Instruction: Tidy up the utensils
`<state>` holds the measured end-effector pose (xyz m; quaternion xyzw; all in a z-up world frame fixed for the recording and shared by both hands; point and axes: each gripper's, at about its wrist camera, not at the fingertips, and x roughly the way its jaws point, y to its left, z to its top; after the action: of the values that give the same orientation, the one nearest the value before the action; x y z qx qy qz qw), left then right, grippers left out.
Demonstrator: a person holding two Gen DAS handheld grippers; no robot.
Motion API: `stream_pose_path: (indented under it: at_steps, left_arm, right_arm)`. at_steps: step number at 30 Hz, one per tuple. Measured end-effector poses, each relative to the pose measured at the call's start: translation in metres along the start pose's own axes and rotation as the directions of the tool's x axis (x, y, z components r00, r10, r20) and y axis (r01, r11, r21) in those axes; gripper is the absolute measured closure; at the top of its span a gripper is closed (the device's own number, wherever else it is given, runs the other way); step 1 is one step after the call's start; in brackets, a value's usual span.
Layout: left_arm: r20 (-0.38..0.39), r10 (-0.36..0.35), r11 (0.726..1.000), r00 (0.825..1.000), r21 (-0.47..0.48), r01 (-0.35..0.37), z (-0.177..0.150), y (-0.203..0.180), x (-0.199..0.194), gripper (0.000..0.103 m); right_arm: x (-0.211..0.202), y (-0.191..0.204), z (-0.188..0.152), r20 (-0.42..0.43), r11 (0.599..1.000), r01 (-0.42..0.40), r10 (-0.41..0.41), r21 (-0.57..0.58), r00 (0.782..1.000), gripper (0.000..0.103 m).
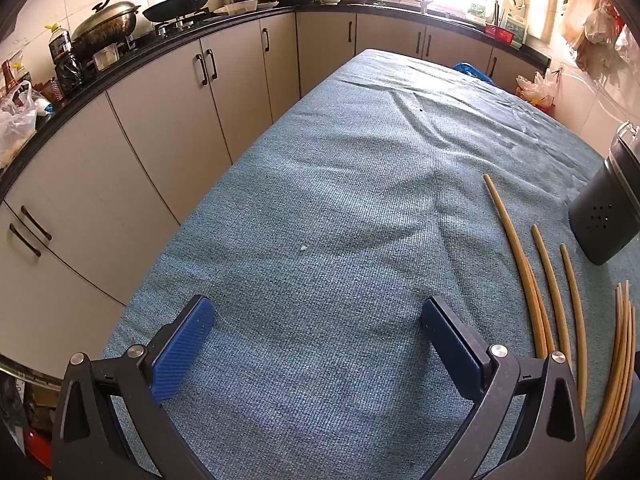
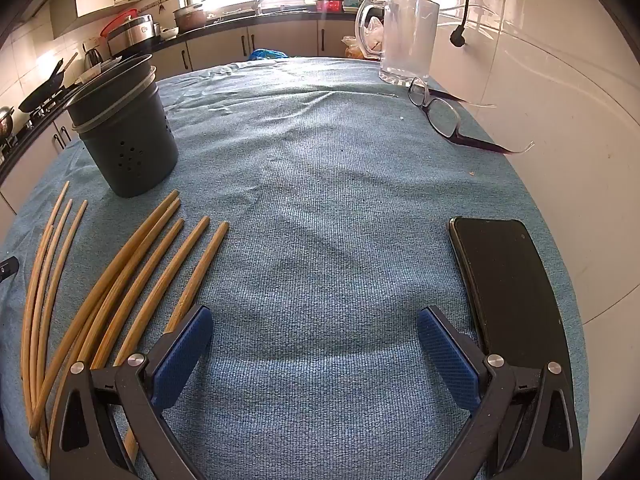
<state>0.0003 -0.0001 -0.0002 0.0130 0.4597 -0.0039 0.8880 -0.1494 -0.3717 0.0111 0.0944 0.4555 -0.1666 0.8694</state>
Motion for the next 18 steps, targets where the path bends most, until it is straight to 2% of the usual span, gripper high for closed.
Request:
stream_pose_path:
  at_steps: [14,18]
  left_arm:
    - [0.004,-0.007,1.0,1.0,0.011,0.007,0.001,0.0,-0.001,0.0]
    - [0.001,-0.013,0.999,1.0,0.036,0.013,-0.005,0.005,-0.016,0.0]
  right_arm:
    - [0.0,0.0,0.0,-0.006,1.0,-0.009,0.009,0.006,1.0,0.0]
    - [0.0,0.0,0.0,-0.005,1.0,-0.01,0.01,0.007,1.0,0.0]
